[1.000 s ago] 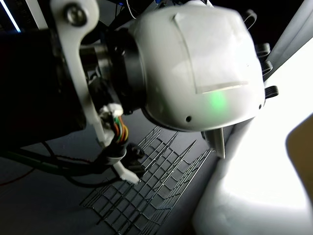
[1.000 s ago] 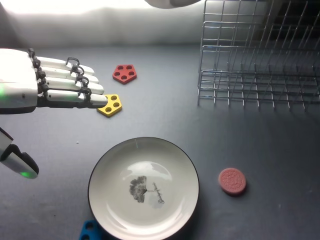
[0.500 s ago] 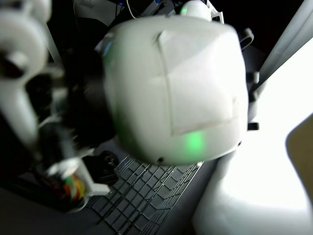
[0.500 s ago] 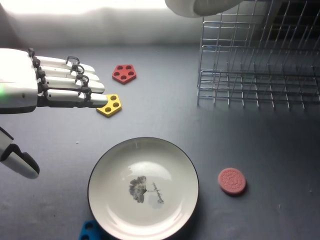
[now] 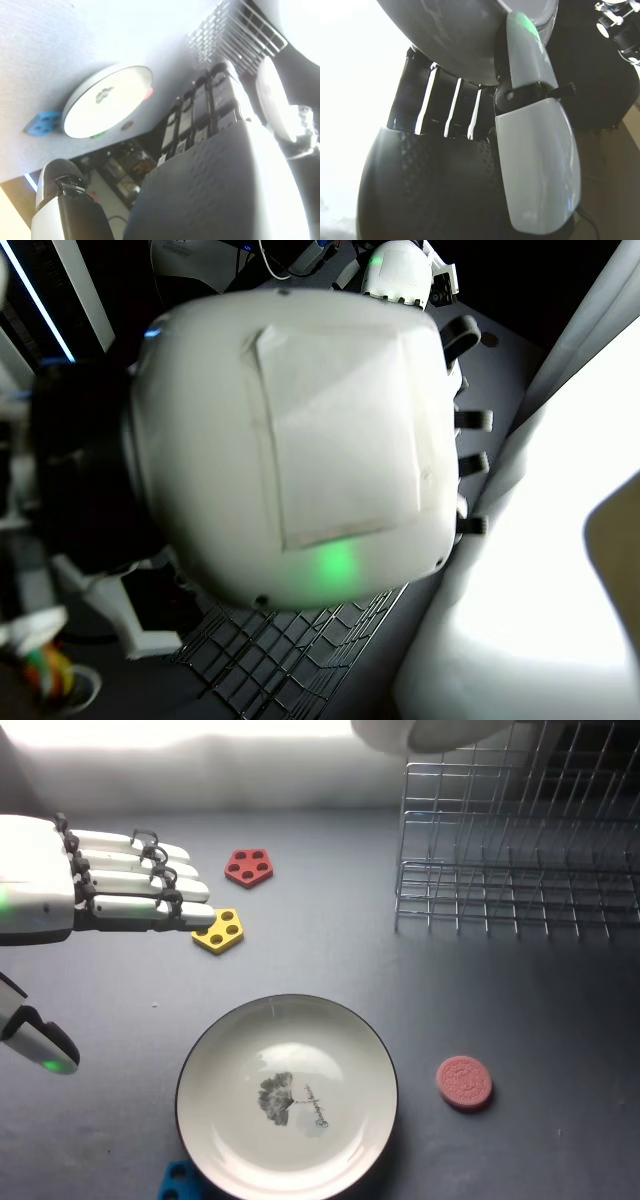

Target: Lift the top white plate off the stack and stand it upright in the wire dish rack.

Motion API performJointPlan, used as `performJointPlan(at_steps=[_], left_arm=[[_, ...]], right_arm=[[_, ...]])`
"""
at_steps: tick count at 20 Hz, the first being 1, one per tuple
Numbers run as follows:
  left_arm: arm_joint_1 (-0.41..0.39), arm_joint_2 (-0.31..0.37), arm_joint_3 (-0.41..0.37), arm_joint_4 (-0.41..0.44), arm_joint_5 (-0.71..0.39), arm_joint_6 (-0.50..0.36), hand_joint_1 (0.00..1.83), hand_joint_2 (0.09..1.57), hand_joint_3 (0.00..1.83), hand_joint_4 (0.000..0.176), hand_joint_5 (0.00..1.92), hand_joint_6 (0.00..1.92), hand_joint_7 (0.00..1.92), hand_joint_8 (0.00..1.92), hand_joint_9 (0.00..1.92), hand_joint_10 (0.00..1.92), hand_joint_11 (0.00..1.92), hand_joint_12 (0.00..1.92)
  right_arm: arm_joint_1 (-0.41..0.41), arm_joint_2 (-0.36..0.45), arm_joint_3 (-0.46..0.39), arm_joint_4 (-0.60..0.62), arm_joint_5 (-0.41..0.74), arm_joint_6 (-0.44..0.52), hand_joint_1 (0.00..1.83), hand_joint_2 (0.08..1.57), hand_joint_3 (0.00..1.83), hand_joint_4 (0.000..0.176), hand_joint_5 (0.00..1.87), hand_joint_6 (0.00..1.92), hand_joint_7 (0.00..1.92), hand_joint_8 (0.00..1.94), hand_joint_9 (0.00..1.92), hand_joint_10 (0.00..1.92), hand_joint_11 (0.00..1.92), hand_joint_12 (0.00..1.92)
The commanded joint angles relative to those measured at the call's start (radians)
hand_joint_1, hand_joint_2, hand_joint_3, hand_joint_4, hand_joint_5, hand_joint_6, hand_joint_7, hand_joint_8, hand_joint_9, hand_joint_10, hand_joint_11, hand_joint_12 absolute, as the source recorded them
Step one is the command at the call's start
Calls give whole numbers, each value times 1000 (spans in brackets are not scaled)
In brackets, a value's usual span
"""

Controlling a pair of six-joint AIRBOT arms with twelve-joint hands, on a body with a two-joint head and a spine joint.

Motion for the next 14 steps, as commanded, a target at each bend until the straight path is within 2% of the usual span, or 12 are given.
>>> performJointPlan(at_steps=[1, 4, 7, 8, 10, 12, 14], left_arm=[[-16, 10, -5, -76, -65, 3, 348, 842, 0, 0, 31, 9, 45, 9, 56, 8, 80, 14], [-15, 10, -6, -77, -61, 2, 368, 836, 0, 0, 35, 7, 53, 8, 56, 5, 89, 18], [-12, 12, -11, -78, -60, 2, 368, 834, 0, 0, 13, 0, 34, 0, 45, 0, 67, 9], [-11, 14, -12, -78, -59, 2, 350, 827, 0, 0, 12, 0, 39, 3, 43, 0, 66, 8], [-10, 15, -13, -78, -60, 2, 351, 828, 0, 0, 3, 0, 32, 0, 33, 0, 62, 7], [-10, 15, -13, -78, -60, 2, 351, 831, 0, 0, 0, 0, 14, 0, 24, 0, 57, 5], [-8, 17, -14, -79, -61, 2, 338, 831, 0, 0, 0, 0, 22, 3, 44, 7, 80, 15]], right_arm=[[7, 17, 2, 83, 19, 24, 1497, 1051, 0, 0, 977, 925, 1114, 543, 1144, 675, 941, 1406], [-12, 25, -4, 78, 16, 45, 1497, 1055, 1, 0, 975, 939, 1076, 627, 1154, 641, 922, 1425], [-27, 32, -13, 74, 4, 45, 1497, 1055, 0, 0, 948, 983, 1091, 619, 1126, 657, 965, 1373], [-31, 34, -14, 74, 2, 45, 1484, 1128, 0, 0, 799, 1174, 920, 857, 952, 904, 832, 1518], [-34, 36, -18, 72, 0, 45, 1495, 1063, 0, 0, 928, 1022, 1066, 651, 1097, 710, 968, 1370], [-28, 37, -21, 66, -3, 45, 1497, 1051, 1, 0, 945, 985, 1098, 599, 1125, 666, 991, 1341], [-19, 37, -19, 63, -4, 45, 1496, 1058, 0, 0, 925, 1014, 1068, 655, 1121, 670, 984, 1350]])
